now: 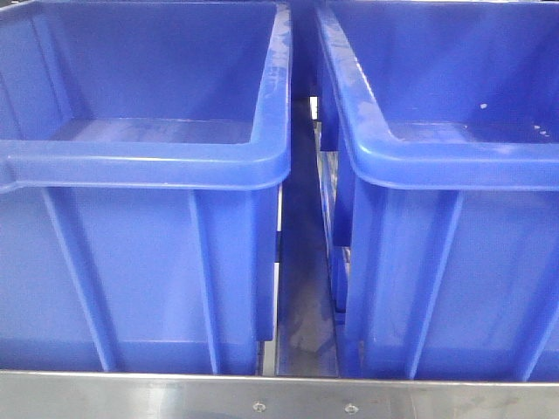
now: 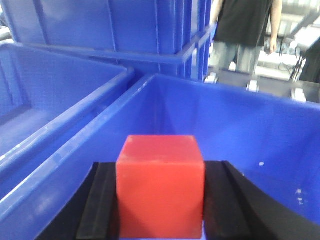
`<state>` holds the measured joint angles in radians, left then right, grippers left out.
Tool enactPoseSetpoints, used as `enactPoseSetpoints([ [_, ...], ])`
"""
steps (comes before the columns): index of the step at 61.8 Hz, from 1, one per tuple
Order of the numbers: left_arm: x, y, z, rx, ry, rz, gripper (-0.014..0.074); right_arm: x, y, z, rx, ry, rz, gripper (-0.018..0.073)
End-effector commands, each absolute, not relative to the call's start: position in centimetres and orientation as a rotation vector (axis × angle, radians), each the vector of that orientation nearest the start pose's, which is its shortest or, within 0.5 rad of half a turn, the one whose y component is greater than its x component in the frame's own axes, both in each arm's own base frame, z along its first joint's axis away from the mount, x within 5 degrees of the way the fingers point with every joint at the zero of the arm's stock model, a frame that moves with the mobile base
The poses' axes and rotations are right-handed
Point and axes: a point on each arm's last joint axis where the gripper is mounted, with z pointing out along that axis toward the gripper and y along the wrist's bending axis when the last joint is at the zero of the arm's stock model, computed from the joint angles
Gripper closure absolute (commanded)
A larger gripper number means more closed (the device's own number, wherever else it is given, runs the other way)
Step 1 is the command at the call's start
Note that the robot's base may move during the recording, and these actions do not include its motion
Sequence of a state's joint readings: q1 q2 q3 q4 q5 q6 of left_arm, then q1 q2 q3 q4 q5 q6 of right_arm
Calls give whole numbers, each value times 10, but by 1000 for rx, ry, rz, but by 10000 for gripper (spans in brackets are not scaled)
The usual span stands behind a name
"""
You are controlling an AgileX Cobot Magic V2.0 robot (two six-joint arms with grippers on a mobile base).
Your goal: Sort and place red and blue blocks on shelf
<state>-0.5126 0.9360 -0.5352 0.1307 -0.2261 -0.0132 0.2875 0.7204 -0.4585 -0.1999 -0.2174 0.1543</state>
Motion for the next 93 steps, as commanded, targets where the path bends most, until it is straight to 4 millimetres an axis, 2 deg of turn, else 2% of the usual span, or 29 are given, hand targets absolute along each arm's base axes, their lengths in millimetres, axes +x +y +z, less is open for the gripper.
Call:
enactPoseSetpoints([
  [1,180,-106,324,460,1484,-390,471,147,49,341,-273,1372,255,506],
  [11,191,-105,318,291,1542,-467,470,147,49,340,-273,1380,253,485],
  [24,191,-105,318,286,1543,-469,469,147,49,339,-273,1388,252,349],
  [31,191,-105,318,287,1547,-469,461,147,49,339,-273,1392,251,341],
  [38,191,-105,317,284,1551,-470,392,147,49,339,-273,1393,250,341],
  [50,191,-105,317,284,1551,-470,171,147,48,339,-261,1396,258,337],
  [56,191,-105,317,284,1551,-470,113,148,47,338,-205,1409,293,269],
  [65,191,-105,317,284,1551,-470,109,149,45,336,-148,1447,326,38],
  [69,191,-105,317,284,1551,-470,109,149,45,334,-149,1464,324,-21],
  [83,191,-105,317,284,1553,-470,111,149,45,332,-151,1485,321,-36],
  [93,191,-105,317,284,1551,-470,149,149,45,333,-151,1483,321,-36],
])
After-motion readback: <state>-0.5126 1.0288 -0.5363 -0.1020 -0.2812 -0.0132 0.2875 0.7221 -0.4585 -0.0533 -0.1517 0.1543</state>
